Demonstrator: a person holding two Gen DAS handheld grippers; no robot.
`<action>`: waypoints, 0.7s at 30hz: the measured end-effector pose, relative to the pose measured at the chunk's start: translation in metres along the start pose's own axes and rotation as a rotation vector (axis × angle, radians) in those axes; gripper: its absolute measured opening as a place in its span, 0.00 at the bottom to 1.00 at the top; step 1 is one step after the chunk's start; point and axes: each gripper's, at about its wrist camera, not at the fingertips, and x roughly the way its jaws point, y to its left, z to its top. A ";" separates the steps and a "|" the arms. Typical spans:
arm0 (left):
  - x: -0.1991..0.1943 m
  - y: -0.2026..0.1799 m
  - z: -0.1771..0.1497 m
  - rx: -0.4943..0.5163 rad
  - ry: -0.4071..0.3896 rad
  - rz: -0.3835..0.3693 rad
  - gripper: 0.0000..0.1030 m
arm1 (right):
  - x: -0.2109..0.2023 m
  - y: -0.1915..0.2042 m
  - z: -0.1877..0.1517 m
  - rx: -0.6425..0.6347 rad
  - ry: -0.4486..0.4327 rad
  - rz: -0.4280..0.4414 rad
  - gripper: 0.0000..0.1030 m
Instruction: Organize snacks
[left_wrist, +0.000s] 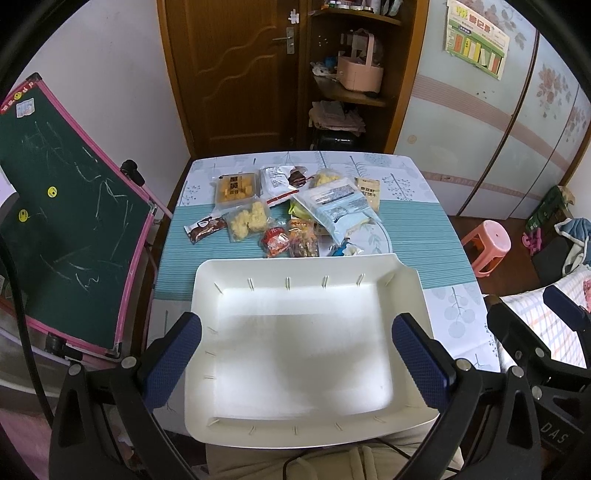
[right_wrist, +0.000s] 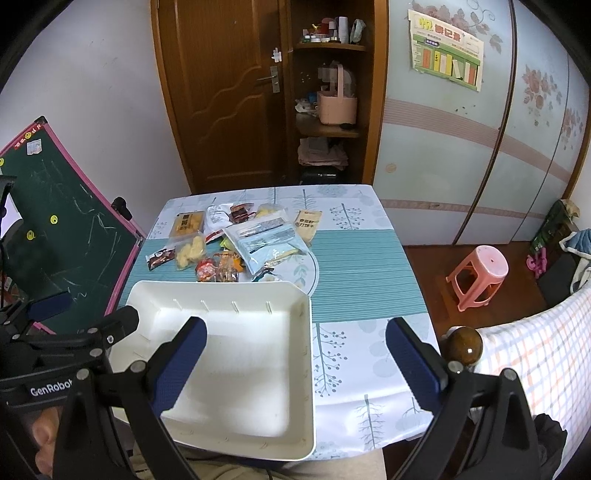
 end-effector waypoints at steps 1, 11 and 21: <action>0.000 0.000 0.001 0.000 0.000 0.000 1.00 | 0.000 0.000 0.000 0.000 0.000 0.000 0.95; -0.006 0.006 0.003 -0.009 -0.012 -0.004 1.00 | -0.002 0.005 0.000 -0.006 -0.007 0.000 0.95; -0.017 0.014 -0.006 -0.022 -0.043 -0.025 1.00 | -0.019 0.014 -0.008 -0.021 -0.028 -0.007 0.95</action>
